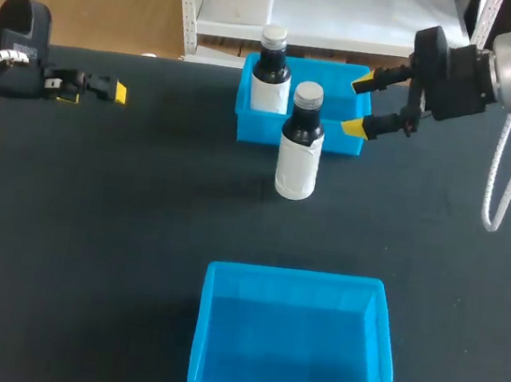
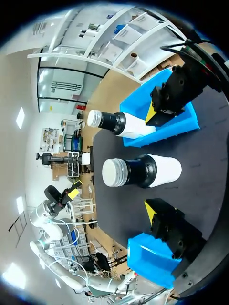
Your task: Pick up the bottle, and place it in the far bin if it is heavy, or in the near bin if it is light.
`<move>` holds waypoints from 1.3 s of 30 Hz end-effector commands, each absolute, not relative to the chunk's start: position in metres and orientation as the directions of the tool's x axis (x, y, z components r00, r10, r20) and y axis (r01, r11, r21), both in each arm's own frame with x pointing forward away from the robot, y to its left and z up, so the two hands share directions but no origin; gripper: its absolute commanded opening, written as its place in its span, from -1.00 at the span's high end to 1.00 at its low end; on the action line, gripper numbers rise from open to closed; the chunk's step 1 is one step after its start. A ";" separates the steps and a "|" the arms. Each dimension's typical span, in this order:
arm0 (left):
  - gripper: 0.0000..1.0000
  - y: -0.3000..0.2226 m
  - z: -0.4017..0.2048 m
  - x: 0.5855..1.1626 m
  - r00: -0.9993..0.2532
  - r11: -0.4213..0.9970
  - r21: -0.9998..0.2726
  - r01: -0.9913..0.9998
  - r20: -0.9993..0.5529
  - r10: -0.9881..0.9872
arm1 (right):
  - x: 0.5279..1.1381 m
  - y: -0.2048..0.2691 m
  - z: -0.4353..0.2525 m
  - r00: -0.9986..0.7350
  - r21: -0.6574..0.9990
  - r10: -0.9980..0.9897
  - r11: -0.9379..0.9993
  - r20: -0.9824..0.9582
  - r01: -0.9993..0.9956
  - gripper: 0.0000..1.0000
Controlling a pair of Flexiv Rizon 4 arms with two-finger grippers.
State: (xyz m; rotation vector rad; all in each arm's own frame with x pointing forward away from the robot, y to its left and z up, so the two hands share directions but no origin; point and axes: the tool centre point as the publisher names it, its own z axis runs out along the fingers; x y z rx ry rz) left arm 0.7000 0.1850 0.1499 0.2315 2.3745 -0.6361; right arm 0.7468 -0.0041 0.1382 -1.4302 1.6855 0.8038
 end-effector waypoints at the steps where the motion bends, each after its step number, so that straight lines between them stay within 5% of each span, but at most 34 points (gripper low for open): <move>1: -1.00 0.185 0.150 0.700 -0.767 0.866 -0.383 0.321 -0.642 0.000 | 0.752 0.000 0.136 -0.067 -0.007 -0.503 0.144 -0.861 -0.990 -1.00; 39: -1.00 0.185 0.150 0.700 -0.767 0.866 -0.383 0.321 -0.642 0.000 | 0.741 0.054 0.126 -0.032 0.019 -0.484 0.032 -0.874 -0.999 -1.00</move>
